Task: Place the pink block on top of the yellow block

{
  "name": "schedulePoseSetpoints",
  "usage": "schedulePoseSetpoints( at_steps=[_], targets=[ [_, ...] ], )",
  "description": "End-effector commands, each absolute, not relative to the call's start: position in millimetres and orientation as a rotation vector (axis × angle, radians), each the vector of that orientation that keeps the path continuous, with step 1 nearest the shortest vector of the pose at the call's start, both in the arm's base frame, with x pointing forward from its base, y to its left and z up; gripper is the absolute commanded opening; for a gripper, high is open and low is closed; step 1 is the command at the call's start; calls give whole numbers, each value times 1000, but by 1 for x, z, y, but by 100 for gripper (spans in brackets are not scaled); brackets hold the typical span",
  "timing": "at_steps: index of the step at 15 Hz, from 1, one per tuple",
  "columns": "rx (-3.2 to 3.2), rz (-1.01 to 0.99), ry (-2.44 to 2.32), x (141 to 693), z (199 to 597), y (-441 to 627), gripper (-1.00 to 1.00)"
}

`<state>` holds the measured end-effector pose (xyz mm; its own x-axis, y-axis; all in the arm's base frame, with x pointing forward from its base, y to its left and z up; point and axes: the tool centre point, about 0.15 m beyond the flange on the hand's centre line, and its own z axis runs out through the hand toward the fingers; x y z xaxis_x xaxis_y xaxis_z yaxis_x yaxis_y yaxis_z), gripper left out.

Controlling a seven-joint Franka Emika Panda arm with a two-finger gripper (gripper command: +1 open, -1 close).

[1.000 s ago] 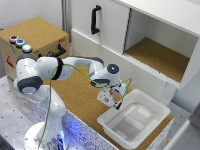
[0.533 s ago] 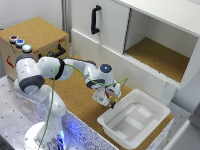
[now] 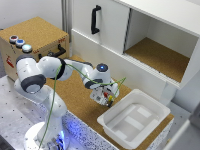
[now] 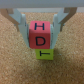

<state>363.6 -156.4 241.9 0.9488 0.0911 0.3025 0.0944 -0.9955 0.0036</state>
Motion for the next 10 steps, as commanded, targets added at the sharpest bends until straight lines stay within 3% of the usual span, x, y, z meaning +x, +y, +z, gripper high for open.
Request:
schedulePoseSetpoints(
  at_steps=[1, 5, 10],
  targets=[
    [-3259, -405, -65, 385, 222, -151, 100],
    [-3234, -454, -17, 383, 234, -159, 100],
    [-3159, -536, -40, 376, 287, -158, 100]
  ],
)
